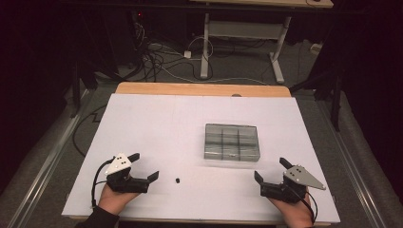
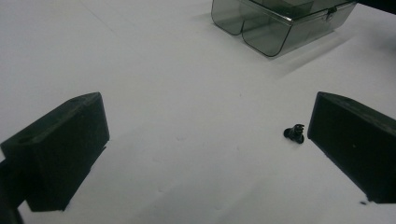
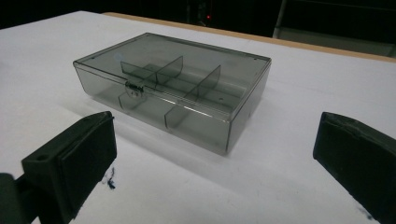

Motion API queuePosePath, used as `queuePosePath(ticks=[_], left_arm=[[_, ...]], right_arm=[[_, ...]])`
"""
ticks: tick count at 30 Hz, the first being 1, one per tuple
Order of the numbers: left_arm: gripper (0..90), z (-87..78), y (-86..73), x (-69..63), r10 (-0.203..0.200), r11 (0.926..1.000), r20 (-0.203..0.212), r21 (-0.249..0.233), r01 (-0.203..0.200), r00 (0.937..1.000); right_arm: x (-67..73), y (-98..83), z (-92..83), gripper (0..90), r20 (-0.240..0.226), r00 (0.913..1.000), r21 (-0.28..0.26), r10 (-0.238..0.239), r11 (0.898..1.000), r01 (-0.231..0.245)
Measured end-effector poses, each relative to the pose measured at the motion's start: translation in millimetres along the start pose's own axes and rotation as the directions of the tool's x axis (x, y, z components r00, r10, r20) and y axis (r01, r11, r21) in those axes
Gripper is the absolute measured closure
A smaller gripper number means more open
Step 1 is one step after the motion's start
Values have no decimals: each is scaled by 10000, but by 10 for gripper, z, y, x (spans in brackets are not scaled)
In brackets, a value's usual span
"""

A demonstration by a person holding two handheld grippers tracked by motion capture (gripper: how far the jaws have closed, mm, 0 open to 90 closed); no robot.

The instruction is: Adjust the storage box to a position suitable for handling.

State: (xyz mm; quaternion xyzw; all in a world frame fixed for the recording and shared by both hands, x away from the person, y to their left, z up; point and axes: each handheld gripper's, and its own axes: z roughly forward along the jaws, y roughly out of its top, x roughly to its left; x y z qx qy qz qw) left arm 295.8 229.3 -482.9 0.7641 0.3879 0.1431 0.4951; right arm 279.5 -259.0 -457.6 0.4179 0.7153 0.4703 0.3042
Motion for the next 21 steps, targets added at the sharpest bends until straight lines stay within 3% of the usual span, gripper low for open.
queuePosePath(ticks=[21], left_arm=[[0,-25,-24,-14,-5,10000,247,-54,6,9997]], right_arm=[[26,-8,-20,1,-261,9996,-131,117,9998,-120]])
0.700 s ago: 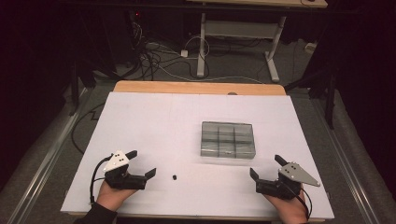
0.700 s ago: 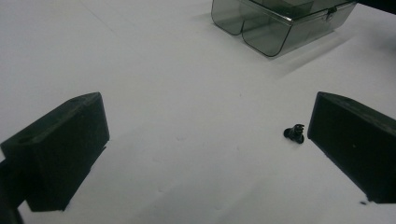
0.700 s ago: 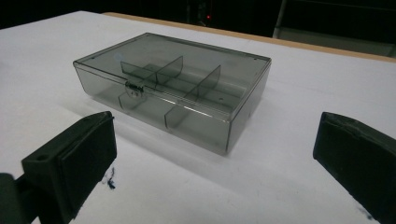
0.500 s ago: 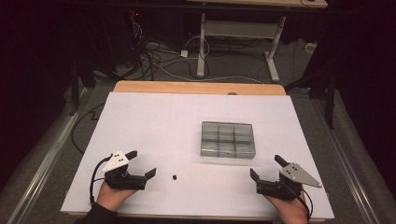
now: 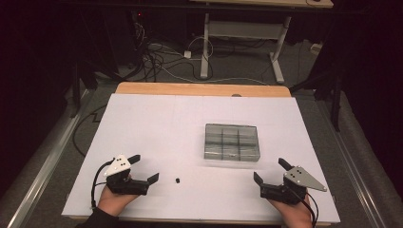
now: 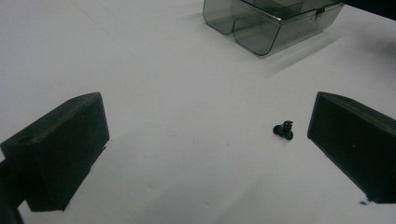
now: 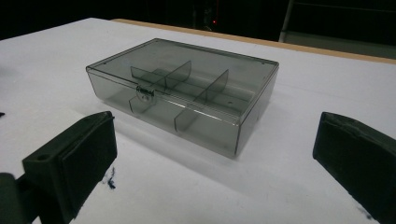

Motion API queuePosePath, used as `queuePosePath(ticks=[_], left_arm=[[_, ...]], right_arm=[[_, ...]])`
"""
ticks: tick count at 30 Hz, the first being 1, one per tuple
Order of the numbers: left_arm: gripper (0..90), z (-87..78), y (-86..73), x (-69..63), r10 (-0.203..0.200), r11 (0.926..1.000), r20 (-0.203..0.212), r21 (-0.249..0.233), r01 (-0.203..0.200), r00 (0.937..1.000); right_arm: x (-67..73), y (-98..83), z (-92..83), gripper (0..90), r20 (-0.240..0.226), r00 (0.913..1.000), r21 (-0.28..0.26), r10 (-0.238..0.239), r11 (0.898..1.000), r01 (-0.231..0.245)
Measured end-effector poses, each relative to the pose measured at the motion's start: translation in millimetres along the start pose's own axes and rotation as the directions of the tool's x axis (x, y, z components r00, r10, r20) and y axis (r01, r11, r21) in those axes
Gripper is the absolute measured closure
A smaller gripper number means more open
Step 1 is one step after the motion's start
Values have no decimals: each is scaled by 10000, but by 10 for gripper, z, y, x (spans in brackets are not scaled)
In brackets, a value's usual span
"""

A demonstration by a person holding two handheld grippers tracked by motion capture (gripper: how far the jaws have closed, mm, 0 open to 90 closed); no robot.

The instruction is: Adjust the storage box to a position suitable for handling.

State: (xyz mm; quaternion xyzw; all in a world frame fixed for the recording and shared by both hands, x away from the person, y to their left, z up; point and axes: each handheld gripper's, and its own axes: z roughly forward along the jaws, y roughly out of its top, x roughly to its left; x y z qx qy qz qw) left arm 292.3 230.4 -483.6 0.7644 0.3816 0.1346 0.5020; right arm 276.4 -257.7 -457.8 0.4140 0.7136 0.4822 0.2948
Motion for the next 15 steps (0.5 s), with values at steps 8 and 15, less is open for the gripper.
queuePosePath(ticks=[8,15], left_arm=[[0,5,-10,1,-29,10000,17,57,29,10000],[0,5,-19,-4,-53,10000,-18,25,53,10000]], right_arm=[[1,-35,16,1,-193,9998,193,-50,9998,53],[-43,-43,-13,8,-130,9999,174,88,9998,-86]])
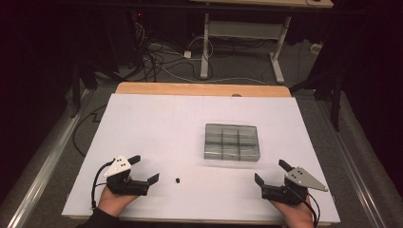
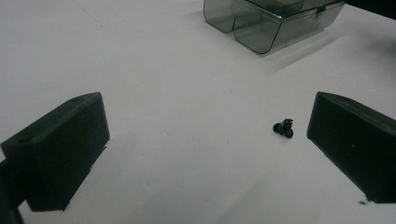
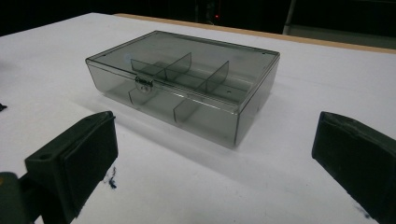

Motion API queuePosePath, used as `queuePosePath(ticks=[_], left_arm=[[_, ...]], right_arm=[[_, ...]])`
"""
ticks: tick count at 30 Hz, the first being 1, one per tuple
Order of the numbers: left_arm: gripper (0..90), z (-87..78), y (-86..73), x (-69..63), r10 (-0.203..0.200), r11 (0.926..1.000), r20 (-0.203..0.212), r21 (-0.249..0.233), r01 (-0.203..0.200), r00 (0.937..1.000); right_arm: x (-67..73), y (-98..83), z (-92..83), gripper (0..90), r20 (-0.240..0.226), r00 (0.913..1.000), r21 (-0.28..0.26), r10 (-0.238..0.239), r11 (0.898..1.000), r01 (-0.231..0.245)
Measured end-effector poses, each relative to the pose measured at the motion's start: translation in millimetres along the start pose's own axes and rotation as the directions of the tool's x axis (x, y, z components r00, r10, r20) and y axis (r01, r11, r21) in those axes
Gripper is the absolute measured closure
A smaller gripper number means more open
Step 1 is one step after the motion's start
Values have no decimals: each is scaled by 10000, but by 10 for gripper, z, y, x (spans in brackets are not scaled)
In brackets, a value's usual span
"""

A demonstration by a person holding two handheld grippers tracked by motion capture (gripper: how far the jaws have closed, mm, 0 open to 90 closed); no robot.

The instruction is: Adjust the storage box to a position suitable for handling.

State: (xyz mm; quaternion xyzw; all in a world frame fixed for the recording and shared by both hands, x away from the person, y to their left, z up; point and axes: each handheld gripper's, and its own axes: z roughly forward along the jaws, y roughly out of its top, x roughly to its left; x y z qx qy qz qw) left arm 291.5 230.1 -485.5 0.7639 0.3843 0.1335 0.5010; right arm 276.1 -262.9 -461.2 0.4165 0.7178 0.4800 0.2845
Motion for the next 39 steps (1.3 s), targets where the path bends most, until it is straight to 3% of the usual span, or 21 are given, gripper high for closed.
queuePosePath(ticks=[9,24,33,38,39], left_arm=[[0,-7,4,-11,9,9998,50,-179,-8,10000],[0,-2,27,23,164,9998,-123,123,-162,9998],[0,-2,28,52,172,9998,-242,102,-169,9996],[0,13,29,75,4,9995,-78,324,-2,10000],[0,12,29,76,-27,9995,-65,322,29,10000]], right_arm=[[-4,-2,-11,13,49,10000,16,13,10000,-13],[-83,-11,-38,91,401,9992,316,65,9995,-78],[-181,-39,-73,216,695,9966,491,432,9977,-467],[-242,-50,-109,391,707,9941,526,823,9949,-861],[-242,-50,-109,391,707,9941,526,823,9949,-861]])
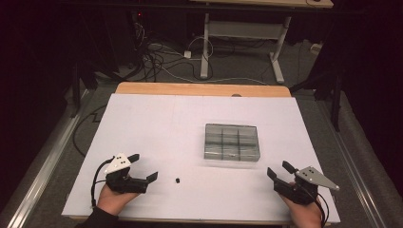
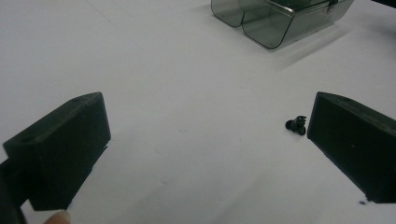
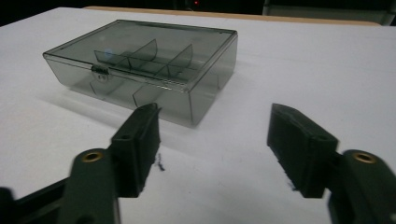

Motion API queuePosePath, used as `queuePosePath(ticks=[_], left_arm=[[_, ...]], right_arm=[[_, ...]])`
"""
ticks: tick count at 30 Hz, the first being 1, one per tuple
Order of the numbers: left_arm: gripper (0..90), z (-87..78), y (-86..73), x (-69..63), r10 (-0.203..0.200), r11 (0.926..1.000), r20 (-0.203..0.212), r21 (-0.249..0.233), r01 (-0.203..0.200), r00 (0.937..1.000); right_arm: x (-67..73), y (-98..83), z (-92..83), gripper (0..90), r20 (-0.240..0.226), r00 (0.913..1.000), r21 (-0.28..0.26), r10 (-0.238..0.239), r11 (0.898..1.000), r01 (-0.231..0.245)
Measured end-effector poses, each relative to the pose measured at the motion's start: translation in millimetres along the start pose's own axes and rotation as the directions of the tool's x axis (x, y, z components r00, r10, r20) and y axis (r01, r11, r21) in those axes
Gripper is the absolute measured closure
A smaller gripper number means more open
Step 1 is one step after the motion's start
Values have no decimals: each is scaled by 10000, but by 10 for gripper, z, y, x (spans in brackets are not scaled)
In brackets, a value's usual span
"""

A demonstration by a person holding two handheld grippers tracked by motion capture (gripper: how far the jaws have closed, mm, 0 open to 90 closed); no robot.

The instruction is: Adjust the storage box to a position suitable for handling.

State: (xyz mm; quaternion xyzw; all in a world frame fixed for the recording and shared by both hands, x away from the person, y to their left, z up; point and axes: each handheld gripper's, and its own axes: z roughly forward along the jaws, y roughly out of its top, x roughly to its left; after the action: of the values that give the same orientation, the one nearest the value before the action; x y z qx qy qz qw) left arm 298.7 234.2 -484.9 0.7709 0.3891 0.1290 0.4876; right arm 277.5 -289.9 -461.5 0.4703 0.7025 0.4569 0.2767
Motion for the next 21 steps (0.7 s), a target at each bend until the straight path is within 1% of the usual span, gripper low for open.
queuePosePath(ticks=[1,2,3,4,5,6,7,9,10,11,13,17,18,21], left_arm=[[0,-2,1,-1,-11,10000,12,-22,11,10000],[0,-2,1,-1,-11,10000,12,-22,11,10000],[0,-4,2,0,-56,10000,36,-46,56,10000],[0,-4,2,0,-56,10000,36,-46,56,10000],[0,-5,2,2,-13,10000,9,-40,13,10000],[0,-5,2,2,-13,10000,9,-40,13,10000],[0,-4,2,6,-29,10000,-9,-13,29,10000],[0,-1,3,12,-84,10000,26,37,84,10000],[0,-1,3,12,-84,10000,26,37,84,10000],[0,-1,3,12,-108,9999,46,57,107,9999],[0,-5,5,9,-99,9999,50,43,99,9999],[0,-7,5,3,-98,9999,22,49,97,9999],[0,-7,5,3,-98,9999,22,49,97,9999],[0,-1,3,4,-79,9999,45,81,78,10000]], right_arm=[[-26,-4,-2,432,-100,9997,51,204,9998,-203],[-31,-4,-4,459,-136,9996,93,242,9997,-241],[-36,-5,-4,484,-125,9996,111,255,9996,-254],[-36,-5,-4,484,-125,9996,111,255,9996,-254],[-47,-3,-7,536,-218,9994,163,263,9995,-259],[-47,-3,-7,536,-218,9994,163,263,9995,-259],[-51,-2,-5,589,-226,9993,148,287,9995,-284],[-45,-7,-1,641,-204,9994,194,272,9995,-268],[-45,-7,-1,641,-204,9994,194,272,9995,-268],[-45,-9,6,688,-201,9994,238,293,9993,-289],[-55,-9,2,736,-189,9995,253,240,9994,-235],[-67,-12,-14,803,-121,9993,242,352,9991,-349],[-67,-12,-14,803,-121,9993,242,352,9991,-349],[-79,-13,-20,862,-100,9993,242,358,9991,-355]])
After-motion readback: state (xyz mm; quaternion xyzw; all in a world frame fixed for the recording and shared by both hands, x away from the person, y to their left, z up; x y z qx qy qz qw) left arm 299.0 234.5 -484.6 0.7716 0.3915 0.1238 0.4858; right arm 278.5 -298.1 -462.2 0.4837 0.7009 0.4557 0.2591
